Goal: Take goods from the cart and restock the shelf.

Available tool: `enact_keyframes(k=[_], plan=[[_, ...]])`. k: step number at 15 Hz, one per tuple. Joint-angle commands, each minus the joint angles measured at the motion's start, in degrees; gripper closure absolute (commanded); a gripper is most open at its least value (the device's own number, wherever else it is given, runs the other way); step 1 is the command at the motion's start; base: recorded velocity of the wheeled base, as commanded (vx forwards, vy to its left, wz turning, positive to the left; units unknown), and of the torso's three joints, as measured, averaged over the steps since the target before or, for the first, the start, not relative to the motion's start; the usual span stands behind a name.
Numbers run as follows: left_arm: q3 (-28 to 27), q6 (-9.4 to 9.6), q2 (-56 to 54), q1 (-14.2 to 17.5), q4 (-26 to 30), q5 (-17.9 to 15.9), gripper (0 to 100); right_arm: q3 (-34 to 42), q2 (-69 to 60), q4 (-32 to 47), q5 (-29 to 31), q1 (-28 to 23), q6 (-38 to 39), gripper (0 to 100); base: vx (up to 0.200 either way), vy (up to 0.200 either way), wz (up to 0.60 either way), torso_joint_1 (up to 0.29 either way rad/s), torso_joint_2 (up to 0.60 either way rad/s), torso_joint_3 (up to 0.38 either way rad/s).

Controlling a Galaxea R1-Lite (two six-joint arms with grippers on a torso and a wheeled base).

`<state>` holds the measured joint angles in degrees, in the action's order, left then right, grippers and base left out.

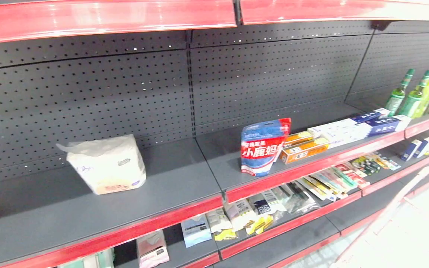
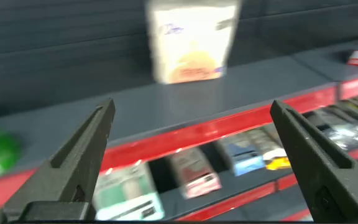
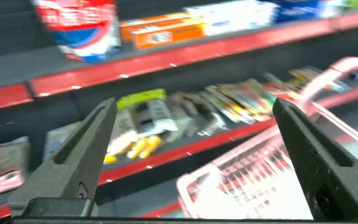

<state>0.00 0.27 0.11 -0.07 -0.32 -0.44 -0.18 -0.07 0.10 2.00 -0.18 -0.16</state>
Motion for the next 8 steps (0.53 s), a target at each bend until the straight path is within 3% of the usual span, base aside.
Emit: enact_keyframes(k=[1,2,8], plan=[[0.0,0.0,-0.02,-0.01,-0.03,0.0,0,0.01,0.07,-0.01,0.02,0.01,-0.02,0,0.0,0.0,-0.6,0.002,0.0,0.002],[0.0,0.0,-0.02,-0.01,-0.03,0.0,0,0.01,0.07,-0.01,0.02,0.01,-0.02,0,0.0,0.0,-0.6,0.002,0.01,0.002],[0.0,0.0,-0.02,-0.01,-0.03,0.0,0,0.01,1.13,-0.01,-0.15,0.53,-0.28,0,0.0,0.0,0.0,0.0,0.0,0.0]])
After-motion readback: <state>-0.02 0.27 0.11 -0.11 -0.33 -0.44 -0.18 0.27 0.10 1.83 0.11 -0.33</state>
